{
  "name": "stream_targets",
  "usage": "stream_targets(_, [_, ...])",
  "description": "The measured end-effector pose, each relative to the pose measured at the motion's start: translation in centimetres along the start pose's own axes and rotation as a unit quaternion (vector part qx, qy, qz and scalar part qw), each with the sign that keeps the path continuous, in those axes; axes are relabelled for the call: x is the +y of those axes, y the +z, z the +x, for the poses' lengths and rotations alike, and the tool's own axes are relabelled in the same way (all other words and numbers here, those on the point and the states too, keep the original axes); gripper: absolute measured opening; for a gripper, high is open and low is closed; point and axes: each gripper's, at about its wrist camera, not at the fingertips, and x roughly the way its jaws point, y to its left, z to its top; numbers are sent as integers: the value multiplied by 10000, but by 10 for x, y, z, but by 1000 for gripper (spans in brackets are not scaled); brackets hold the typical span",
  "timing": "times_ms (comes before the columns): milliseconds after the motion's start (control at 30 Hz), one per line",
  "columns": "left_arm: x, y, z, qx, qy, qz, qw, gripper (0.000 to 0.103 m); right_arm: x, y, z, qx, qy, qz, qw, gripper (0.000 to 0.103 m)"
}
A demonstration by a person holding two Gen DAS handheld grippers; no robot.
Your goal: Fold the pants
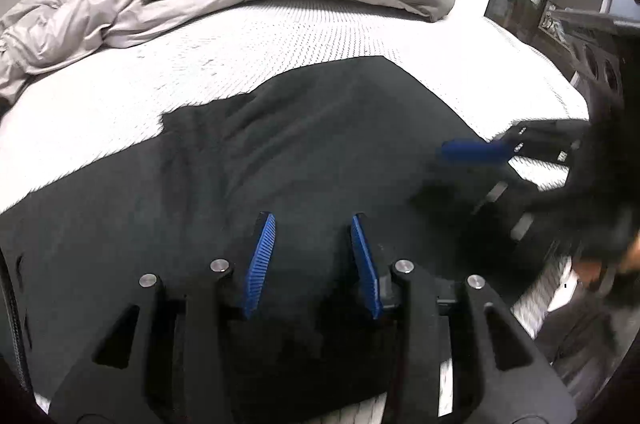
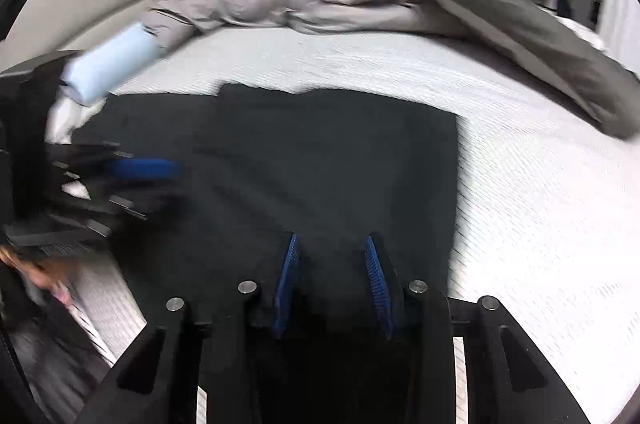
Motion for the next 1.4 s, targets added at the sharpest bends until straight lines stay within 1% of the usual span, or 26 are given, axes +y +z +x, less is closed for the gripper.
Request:
stream_targets(67, [5,7,21,235,165,-24,9996,36,3,9,32,375,49,19,9993,37])
stream_targets(100, [7,7,25,282,142,-66,9995,34,4,10,41,527,2,8,9986,37])
stream_targets(200, [14,6,22,221,104,-15,9997,34,-2,5,40,563,-483,-338,9967,37])
stream_targets(233, [18,3,19,200,59,-20,9998,34,-7,4,36,567,-653,-344,9957,37])
stream_targets(300, [23,0,15,195,-19,-94,9998,35,-32,-3,27,589,-1211,-262,9905,37])
stream_targets(333, [23,0,14,198,8,-103,9998,35,-41,-3,25,571,-1232,-109,9907,37])
stream_targets(400, [17,4,8,177,107,-159,9997,35,-55,-3,17,482,-1054,221,9930,37])
stream_targets(467, [10,13,0,-35,-41,-139,9999,35,-56,4,5,211,-832,425,9954,37])
stream_targets(533, [3,28,5,-130,56,-66,9999,35,-45,19,4,-43,-261,407,9988,37])
stream_targets(600, [5,38,20,18,161,-49,9999,35,-29,40,27,64,-190,415,9989,37])
stream_targets(633, [11,42,35,200,284,-167,9993,34,-26,44,36,172,-172,397,9989,37])
stream_targets(667, [16,41,42,296,261,-247,9989,34,-22,46,51,356,-138,345,9987,37])
stream_targets(733, [31,38,49,323,66,-503,9982,27,-27,47,64,559,-230,182,9980,37])
stream_targets(800, [40,35,41,242,-83,-696,9972,25,-38,44,59,583,-209,206,9979,37])
stream_targets(833, [43,34,35,207,-50,-696,9973,25,-44,45,55,585,-279,340,9973,37])
stream_targets(900, [48,30,28,176,245,-699,9971,25,-67,38,44,525,-684,738,9935,36])
stream_targets(933, [53,30,24,191,326,-834,9958,25,-76,36,39,461,-654,887,9928,36])
stream_targets(967, [56,30,20,197,214,-1020,9944,25,-79,36,35,405,-524,992,9929,36])
stream_targets(1033, [59,36,14,45,5,-1261,9920,25,-74,40,29,369,-549,981,9930,36])
stream_targets(1067, [56,42,12,-57,-106,-1158,9932,25,-67,44,24,241,-480,900,9945,36])
stream_targets(1133, [42,53,19,-73,-10,-941,9955,25,-54,50,21,84,-167,823,9964,36])
stream_targets(1200, [34,60,30,-70,13,-828,9965,25,-42,57,36,110,-92,738,9972,37])
stream_targets(1267, [32,63,52,178,192,-841,9961,25,-25,70,56,231,-188,536,9981,37])
stream_targets(1300, [38,61,62,293,245,-992,9943,23,-18,73,65,316,-291,423,9982,37])
stream_targets(1367, [47,60,67,253,126,-1208,9923,16,-20,67,71,468,-578,192,9970,37])
stream_targets(1400, [50,59,66,236,83,-1276,9915,11,-26,65,71,511,-852,173,9949,37])
